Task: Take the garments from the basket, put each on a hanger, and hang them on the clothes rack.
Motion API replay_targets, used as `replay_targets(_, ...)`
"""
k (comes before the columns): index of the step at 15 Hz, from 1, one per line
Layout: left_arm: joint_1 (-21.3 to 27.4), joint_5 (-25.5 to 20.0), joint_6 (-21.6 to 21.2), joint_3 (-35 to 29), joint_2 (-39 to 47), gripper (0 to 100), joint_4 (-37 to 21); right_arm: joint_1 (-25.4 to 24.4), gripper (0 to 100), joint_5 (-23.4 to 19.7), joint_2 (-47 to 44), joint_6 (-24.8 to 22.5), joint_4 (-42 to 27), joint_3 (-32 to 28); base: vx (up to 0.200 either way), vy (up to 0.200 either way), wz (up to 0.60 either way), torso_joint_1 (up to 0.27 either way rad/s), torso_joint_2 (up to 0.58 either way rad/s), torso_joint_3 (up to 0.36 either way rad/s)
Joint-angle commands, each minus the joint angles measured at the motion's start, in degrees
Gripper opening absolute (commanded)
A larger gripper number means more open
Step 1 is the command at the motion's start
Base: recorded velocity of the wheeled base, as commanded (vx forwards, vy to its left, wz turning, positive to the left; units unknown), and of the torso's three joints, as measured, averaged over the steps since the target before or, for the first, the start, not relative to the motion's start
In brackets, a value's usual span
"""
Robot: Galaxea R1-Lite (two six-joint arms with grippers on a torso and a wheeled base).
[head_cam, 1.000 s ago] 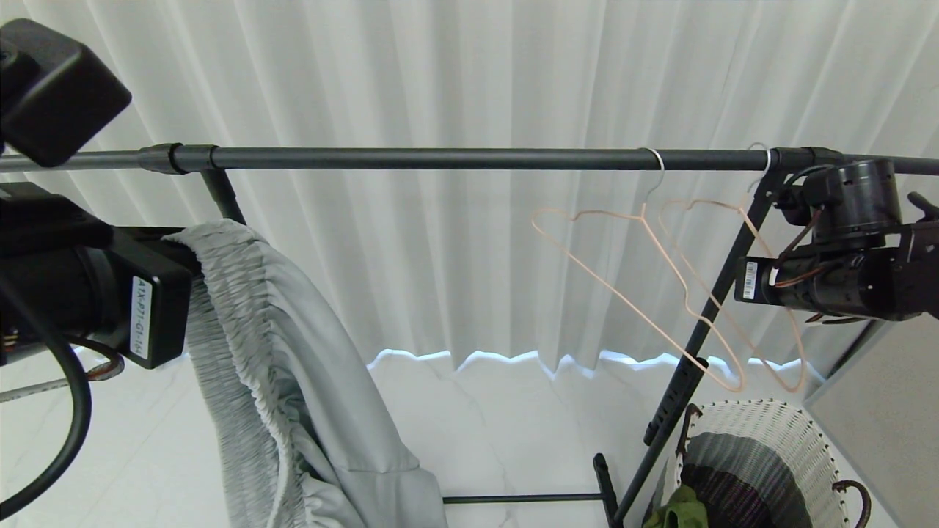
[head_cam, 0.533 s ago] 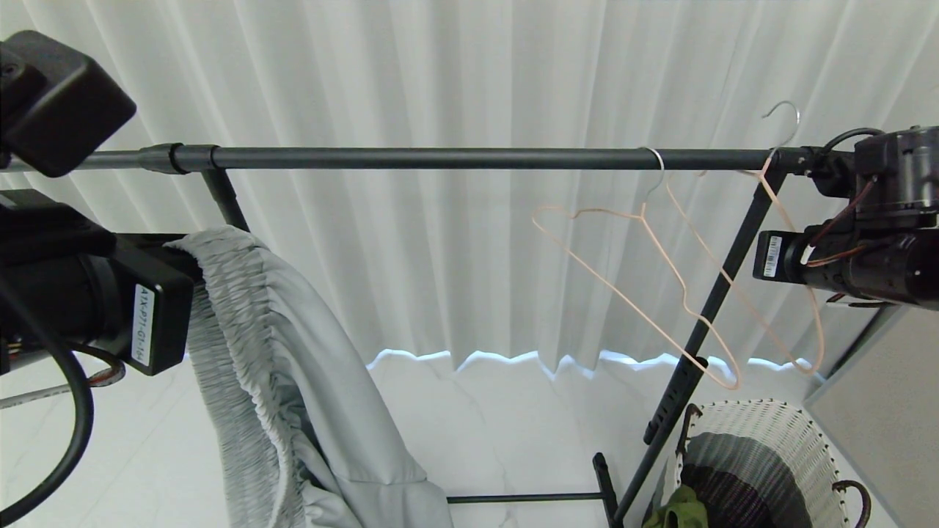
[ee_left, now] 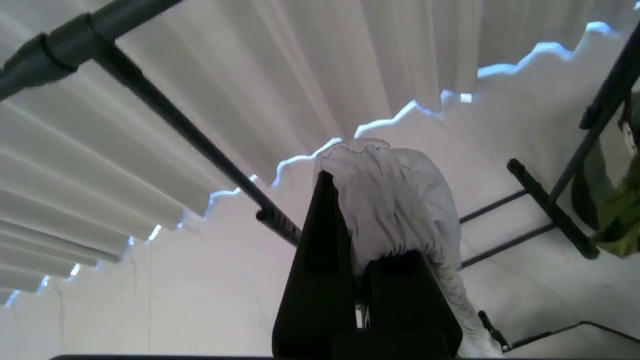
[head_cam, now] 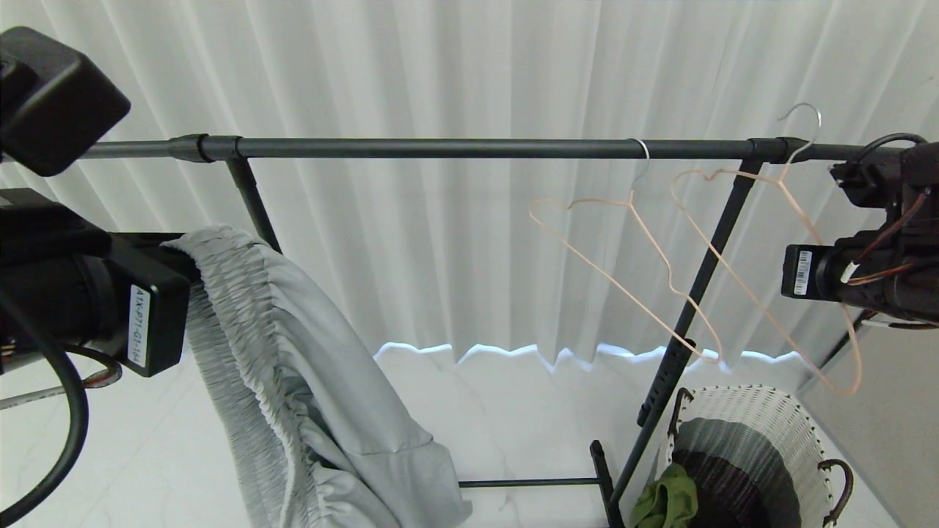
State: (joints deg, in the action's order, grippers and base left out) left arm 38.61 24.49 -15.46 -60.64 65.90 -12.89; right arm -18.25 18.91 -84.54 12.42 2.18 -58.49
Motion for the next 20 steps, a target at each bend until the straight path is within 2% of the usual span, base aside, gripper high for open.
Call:
replay_targets(1,-0.11,0.03,0.08,0.08,0.1,0,-0.03,-0.03,0,-0.01,2.54,-0.12,0.1,1.71,-0.2,0.0,0.0,-0.002,0.0,-0.007)
replay_targets(6,-0.64,0.03,0.08,0.96,0.02,0,-0.03,-1.0,0,-0.01,5.35,-0.21,0.1,4.26,-0.2,0.0,0.0,-0.001,0.01,0.001)
replay_targets(8,-1.08,0.03,0.16,1.13,0.1,0,0.05,-2.84,0,-0.01,6.49,-0.21,0.54,4.35,0.0,0.0,0.0,0.0,0.0,0.0)
replay_targets(11,-1.17,0.03,0.08,2.36,0.54,0,0.05,-10.93,0,-2.56,9.75,-0.12,0.81,4.79,0.0,0.0,0.0,0.0,0.0,0.0)
replay_targets(14,-1.34,1.0,-0.19,1.49,2.83,0,0.05,-22.36,0,-4.85,12.91,-0.03,0.81,8.3,0.0,0.0,0.0,0.0,0.0,0.0)
replay_targets(17,-1.69,6.62,0.34,-3.88,8.1,0,0.23,-33.17,0,-7.75,16.07,-0.03,0.72,15.86,0.0,0.0,0.0,0.0,0.0,0.0)
replay_targets(19,-2.31,6.89,1.66,-5.99,10.47,0,0.23,-37.82,0,-7.92,16.78,0.32,0.81,18.85,0.0,0.0,0.0,0.0,0.0,0.0)
replay_targets(20,-2.31,6.97,4.91,-7.74,13.02,0,0.23,-42.57,0,-8.27,17.57,1.03,0.81,20.35,0.0,0.0,0.0,0.0,0.0,0.0)
